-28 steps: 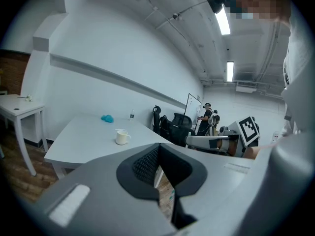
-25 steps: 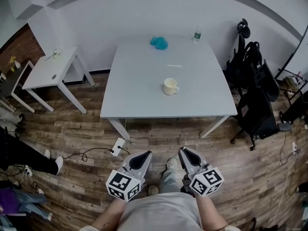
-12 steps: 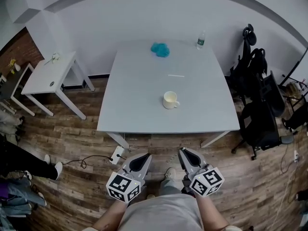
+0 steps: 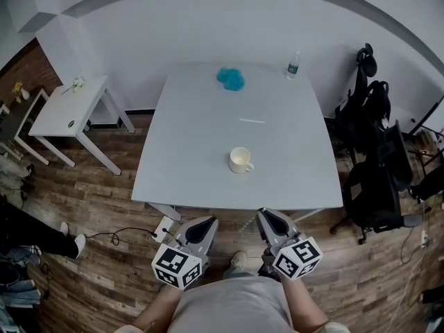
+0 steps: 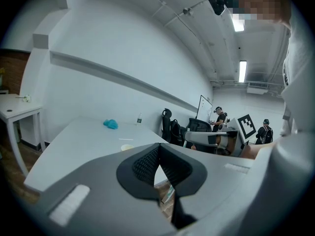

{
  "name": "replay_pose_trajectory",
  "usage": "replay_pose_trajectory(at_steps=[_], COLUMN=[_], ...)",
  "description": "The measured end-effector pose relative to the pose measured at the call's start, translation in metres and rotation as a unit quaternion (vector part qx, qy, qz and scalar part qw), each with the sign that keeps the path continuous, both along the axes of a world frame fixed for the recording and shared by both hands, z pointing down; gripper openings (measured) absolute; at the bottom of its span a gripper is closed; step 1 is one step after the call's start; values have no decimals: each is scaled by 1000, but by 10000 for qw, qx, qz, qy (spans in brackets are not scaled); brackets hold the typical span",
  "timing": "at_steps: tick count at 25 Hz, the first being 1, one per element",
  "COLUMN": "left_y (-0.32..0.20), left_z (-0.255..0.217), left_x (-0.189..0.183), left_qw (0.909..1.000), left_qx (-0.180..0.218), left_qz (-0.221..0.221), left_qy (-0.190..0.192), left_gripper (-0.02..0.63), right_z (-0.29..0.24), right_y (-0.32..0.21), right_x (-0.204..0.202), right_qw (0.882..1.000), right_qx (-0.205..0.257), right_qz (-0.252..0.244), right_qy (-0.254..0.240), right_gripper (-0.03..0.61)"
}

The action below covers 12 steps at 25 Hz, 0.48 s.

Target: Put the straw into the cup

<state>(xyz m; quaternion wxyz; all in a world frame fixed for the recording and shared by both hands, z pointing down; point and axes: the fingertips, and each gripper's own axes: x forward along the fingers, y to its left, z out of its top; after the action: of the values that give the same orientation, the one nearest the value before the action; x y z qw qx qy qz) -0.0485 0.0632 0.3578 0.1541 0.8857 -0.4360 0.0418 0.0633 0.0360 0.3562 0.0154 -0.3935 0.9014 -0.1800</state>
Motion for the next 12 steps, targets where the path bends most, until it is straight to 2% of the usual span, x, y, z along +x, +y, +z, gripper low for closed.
replay_pose_trajectory(at_steps=[12], left_y=[-58], left_z=[-8], left_x=[28], left_qw=[9998], left_qx=[50], left_qz=[-185], left_qy=[-104], left_gripper=[18], right_z=[-9], right_y=[-60], right_x=[29], right_qw=[9998], right_qx=[48], right_qz=[-180], right_qy=[-84], right_gripper=[23])
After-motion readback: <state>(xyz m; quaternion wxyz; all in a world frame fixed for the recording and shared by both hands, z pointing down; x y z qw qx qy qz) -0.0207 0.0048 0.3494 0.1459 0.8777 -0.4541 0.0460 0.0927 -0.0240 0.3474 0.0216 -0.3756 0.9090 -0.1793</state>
